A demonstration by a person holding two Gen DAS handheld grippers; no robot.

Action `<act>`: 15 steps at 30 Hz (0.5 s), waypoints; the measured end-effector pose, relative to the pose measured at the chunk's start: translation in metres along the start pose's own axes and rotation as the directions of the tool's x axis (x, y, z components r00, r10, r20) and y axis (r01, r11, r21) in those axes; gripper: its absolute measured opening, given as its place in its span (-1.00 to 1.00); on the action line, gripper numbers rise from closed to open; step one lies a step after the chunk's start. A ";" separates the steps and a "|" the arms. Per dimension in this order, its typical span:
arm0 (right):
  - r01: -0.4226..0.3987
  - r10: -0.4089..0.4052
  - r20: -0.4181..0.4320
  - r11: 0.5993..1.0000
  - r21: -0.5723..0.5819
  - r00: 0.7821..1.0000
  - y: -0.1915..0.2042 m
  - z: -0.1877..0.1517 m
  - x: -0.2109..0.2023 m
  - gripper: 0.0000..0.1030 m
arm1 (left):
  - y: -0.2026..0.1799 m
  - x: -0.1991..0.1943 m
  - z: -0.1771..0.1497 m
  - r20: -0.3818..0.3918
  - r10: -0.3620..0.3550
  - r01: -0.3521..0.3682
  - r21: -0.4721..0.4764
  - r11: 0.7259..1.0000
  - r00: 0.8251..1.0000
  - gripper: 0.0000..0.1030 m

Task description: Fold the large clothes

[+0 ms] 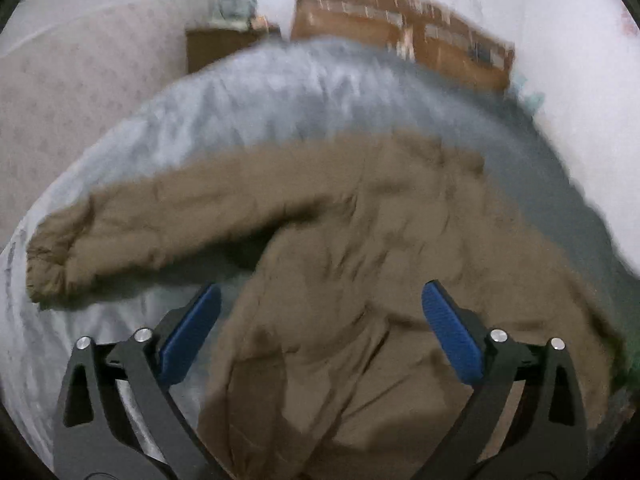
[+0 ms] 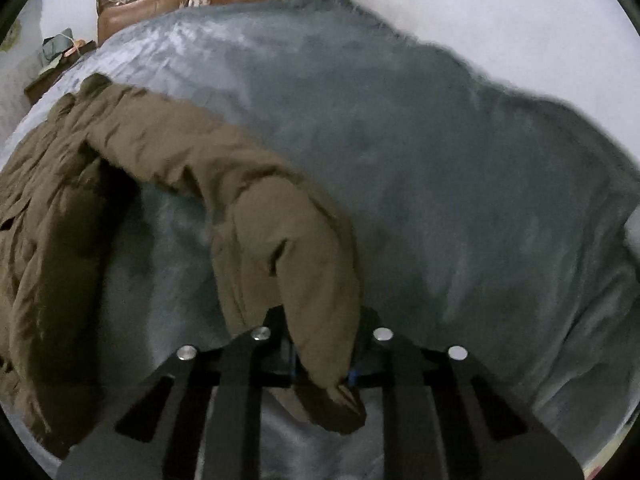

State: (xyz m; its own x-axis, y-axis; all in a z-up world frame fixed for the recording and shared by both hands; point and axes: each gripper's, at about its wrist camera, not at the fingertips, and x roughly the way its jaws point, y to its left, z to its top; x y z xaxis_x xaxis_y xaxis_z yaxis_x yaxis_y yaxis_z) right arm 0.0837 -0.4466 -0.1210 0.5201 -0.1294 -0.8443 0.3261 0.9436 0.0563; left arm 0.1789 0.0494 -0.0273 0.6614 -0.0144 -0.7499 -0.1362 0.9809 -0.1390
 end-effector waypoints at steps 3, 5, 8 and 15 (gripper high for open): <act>0.171 -0.165 0.190 0.985 -0.012 0.968 -0.016 0.036 -0.032 -0.70 | 0.014 0.007 0.005 0.020 0.072 -0.072 -0.013 0.997 0.997 0.81; 0.251 -0.223 0.349 0.967 -0.037 0.910 -0.010 0.054 -0.063 -0.68 | 0.027 0.003 0.007 0.039 0.028 -0.025 -0.081 0.996 0.999 0.81; 0.344 -0.267 0.504 0.937 -0.065 0.821 0.006 0.060 -0.087 -0.34 | 0.039 0.000 0.008 0.053 -0.040 0.048 -0.151 0.987 0.998 0.82; 0.169 -0.178 0.096 0.981 0.094 0.979 -0.021 0.007 0.004 0.72 | 0.045 0.009 0.002 0.002 -0.007 0.007 -0.166 0.986 1.000 0.83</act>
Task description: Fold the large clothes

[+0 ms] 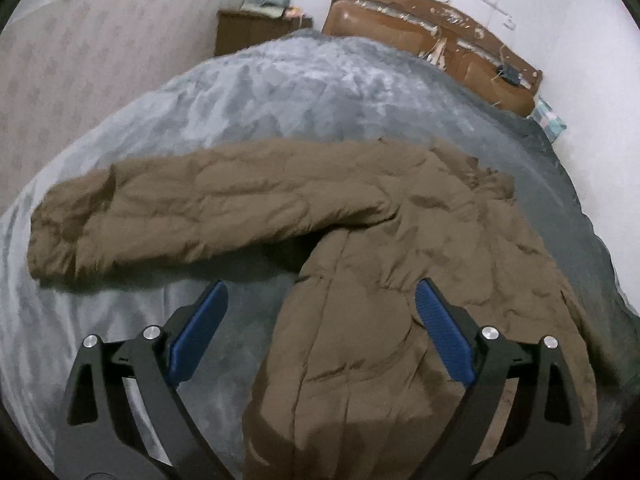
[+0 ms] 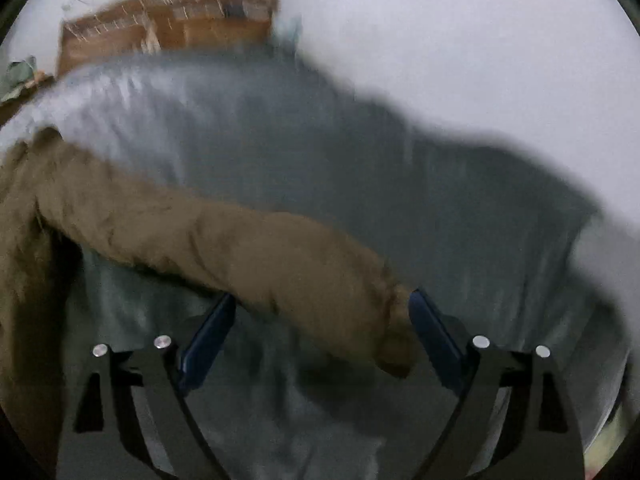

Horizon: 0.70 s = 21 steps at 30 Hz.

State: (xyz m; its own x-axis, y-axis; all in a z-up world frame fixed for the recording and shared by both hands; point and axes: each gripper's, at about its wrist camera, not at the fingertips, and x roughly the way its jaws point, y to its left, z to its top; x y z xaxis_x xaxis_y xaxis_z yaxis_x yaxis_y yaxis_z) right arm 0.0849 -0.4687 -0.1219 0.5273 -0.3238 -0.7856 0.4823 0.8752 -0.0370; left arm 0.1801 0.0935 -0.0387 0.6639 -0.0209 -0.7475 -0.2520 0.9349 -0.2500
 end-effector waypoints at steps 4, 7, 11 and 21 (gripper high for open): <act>-0.030 0.031 -0.022 1.000 0.003 0.999 -0.001 -0.029 -0.006 0.72 | -0.005 0.009 -0.003 -0.014 0.002 -0.002 0.008 1.000 1.000 0.83; -0.094 0.096 -0.012 0.990 0.108 0.995 -0.016 -0.036 -0.017 0.72 | -0.007 -0.001 -0.004 0.013 -0.016 0.016 0.010 1.000 1.000 0.83; -0.124 0.126 0.001 0.975 0.183 0.992 -0.006 -0.037 -0.012 0.73 | -0.020 -0.004 -0.007 0.023 -0.004 0.002 0.071 0.997 1.000 0.83; -0.047 0.095 -0.160 0.958 0.284 0.983 -0.007 -0.024 0.057 0.82 | -0.035 0.008 -0.008 0.004 0.023 -0.024 0.147 0.989 1.000 0.83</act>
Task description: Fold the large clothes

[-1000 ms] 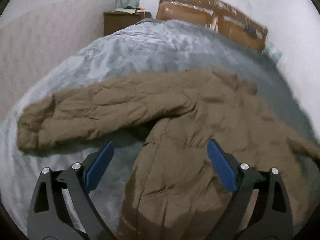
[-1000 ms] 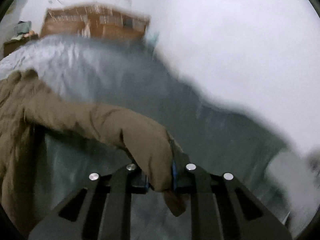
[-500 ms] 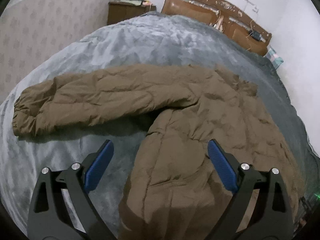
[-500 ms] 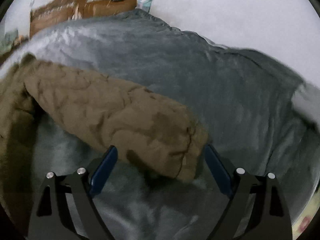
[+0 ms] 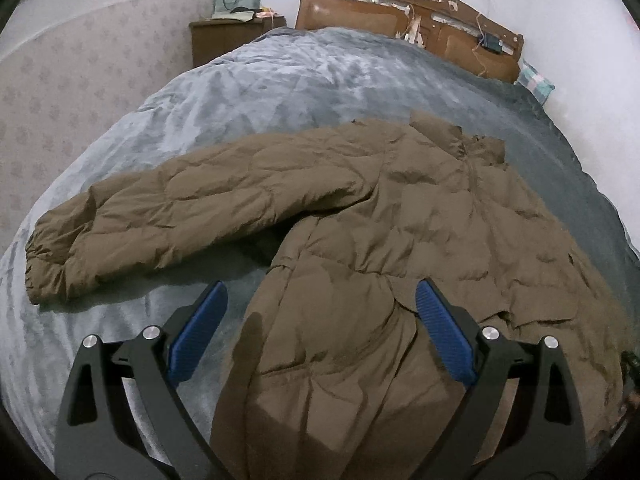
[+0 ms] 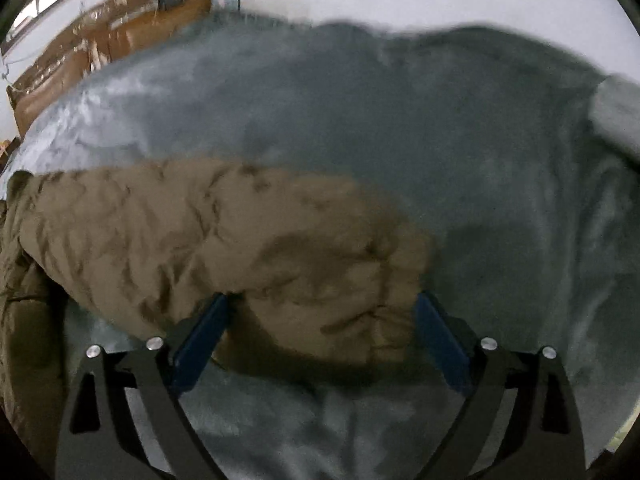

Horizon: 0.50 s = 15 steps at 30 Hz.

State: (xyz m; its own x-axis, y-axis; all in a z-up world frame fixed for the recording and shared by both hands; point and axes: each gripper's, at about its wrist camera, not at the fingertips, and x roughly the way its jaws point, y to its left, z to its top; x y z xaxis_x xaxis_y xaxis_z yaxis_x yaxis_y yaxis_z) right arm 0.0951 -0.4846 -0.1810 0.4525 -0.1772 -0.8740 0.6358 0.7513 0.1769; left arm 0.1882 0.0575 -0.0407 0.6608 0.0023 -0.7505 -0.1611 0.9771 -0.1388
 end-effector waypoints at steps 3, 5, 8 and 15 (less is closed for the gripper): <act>-0.038 0.038 -0.019 0.999 -0.028 0.999 0.009 0.003 0.016 0.27 | -0.004 0.001 0.002 0.004 0.009 -0.009 0.013 1.000 1.000 0.83; -0.052 0.053 0.001 0.997 -0.062 0.999 0.016 0.008 0.015 -0.26 | -0.009 0.002 0.003 0.008 0.009 -0.009 0.028 1.000 1.000 0.83; -0.078 0.081 0.029 0.993 -0.089 0.996 0.027 0.018 0.005 -0.63 | -0.016 0.003 0.007 0.015 -0.013 0.013 0.034 0.999 1.000 0.83; -0.308 0.319 0.255 0.948 -0.084 0.913 0.064 0.055 -0.073 -0.66 | -0.034 -0.003 0.011 0.051 -0.059 0.056 0.058 0.997 0.997 0.83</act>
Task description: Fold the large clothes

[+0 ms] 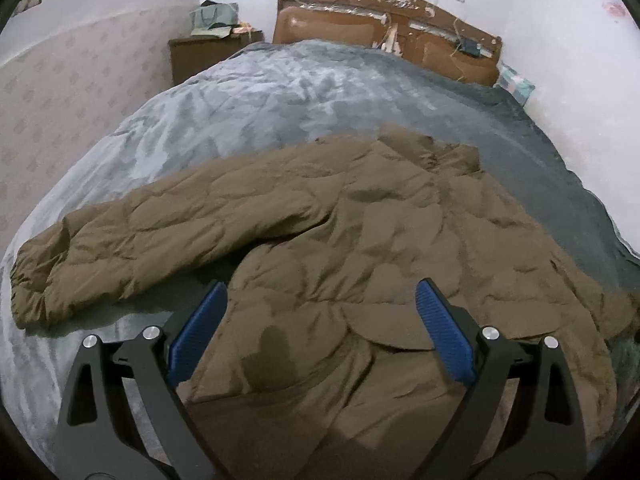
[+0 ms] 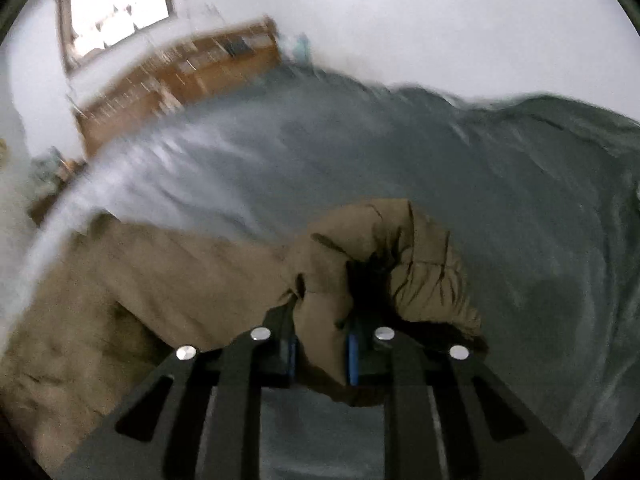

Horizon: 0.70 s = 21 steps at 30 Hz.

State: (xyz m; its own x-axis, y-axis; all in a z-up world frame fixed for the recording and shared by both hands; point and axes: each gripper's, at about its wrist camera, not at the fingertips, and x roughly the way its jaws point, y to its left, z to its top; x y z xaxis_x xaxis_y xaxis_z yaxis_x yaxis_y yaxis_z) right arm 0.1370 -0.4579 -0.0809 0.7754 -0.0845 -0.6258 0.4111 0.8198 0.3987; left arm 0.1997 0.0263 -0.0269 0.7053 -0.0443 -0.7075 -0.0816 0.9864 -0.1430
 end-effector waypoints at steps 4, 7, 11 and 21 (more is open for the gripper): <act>-0.194 0.195 0.073 0.981 -0.022 0.978 0.061 0.027 -0.018 -0.66 | -0.002 -0.002 0.001 0.005 -0.005 0.005 -0.001 1.000 1.000 0.83; -0.297 0.302 0.050 0.951 -0.091 0.952 0.126 0.037 -0.018 -0.65 | 0.004 -0.003 0.002 0.010 -0.005 0.005 -0.020 1.000 1.000 0.83; -0.384 0.387 -0.022 0.905 -0.185 0.922 0.210 0.027 -0.003 -0.65 | 0.011 -0.004 0.005 0.019 -0.014 0.015 -0.049 0.999 1.000 0.83; -0.541 0.478 -0.279 0.808 -0.232 0.833 0.347 -0.063 0.049 0.28 | 0.009 0.033 0.045 0.021 -0.027 0.028 -0.053 0.998 0.999 0.83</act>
State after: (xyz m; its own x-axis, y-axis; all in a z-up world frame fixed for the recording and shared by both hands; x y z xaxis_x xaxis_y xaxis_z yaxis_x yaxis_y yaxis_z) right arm 0.2873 -0.1421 -0.0154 0.7088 0.4792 -0.5176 -0.1985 0.8397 0.5055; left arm 0.2536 0.0406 -0.0201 0.7217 -0.0675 -0.6889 -0.0991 0.9749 -0.1994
